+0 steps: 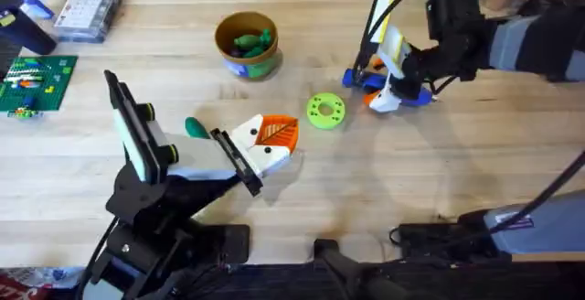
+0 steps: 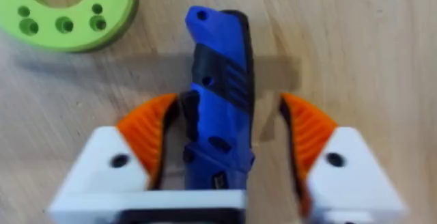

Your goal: Pick up the gripper from the table and insert it into the empty holder that is missing its gripper. Then pick up a screw, insert it into the mounting hole, and use the screwdriver to tighten it. Finally, clean up the table by picking up the vegetable and placing it into the bucket.

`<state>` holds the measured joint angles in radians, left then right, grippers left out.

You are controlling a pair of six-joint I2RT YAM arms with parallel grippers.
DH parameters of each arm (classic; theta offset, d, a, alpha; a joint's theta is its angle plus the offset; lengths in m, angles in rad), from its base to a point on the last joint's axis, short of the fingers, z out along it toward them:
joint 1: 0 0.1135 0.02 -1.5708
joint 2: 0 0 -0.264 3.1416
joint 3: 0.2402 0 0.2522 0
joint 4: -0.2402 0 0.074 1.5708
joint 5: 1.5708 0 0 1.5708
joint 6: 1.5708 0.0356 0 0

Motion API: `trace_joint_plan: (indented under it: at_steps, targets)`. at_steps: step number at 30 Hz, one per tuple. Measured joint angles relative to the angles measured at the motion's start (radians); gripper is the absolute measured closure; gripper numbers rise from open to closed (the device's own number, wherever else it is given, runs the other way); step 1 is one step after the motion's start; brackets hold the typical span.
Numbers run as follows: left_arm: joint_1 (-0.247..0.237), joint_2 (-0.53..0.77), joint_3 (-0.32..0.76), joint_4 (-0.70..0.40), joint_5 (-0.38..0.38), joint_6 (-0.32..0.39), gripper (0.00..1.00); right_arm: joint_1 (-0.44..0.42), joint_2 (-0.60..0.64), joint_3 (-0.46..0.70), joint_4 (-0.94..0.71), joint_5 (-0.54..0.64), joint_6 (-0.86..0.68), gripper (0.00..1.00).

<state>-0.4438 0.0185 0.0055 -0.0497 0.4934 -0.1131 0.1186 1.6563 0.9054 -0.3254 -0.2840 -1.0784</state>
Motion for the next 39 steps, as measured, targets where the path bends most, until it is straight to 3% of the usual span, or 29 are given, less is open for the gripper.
trace_joint_plan:
  at_steps: [1, 2, 3, 9, 17, 32, 39]
  targets:
    - [0.0, 0.0, 0.0, 0.0, 0.0, 0.0, 0.98, 0.004, -0.002, 0.002, 0.004, 0.0, 0.0, 0.116]
    - [0.0, 0.0, 0.0, 0.0, 0.0, 0.0, 0.98, 0.009, -0.006, 0.003, 0.005, 0.0, 0.0, 0.035]
    - [0.0, 0.0, 0.0, 0.0, 0.0, 0.0, 0.98, 0.017, -0.011, 0.003, 0.0, 0.0, 0.003, 0.016]
    - [0.0, 0.0, 0.0, 0.0, 0.0, 0.0, 0.98, 0.079, -0.066, -0.001, -0.051, -0.017, 0.038, 0.007]
    - [0.0, 0.0, 0.0, 0.0, 0.0, 0.0, 0.98, 0.076, -0.295, -0.002, -0.174, -0.095, 0.156, 0.006]
    - [0.0, 0.0, 0.0, 0.0, 0.0, 0.0, 0.98, 0.075, -0.65, -0.003, -0.256, -0.118, 0.894, 0.006]
    - [0.0, 0.0, 0.0, 0.0, 0.0, 0.0, 0.98, 0.075, -0.794, -0.003, -0.256, -0.125, 1.075, 0.006]
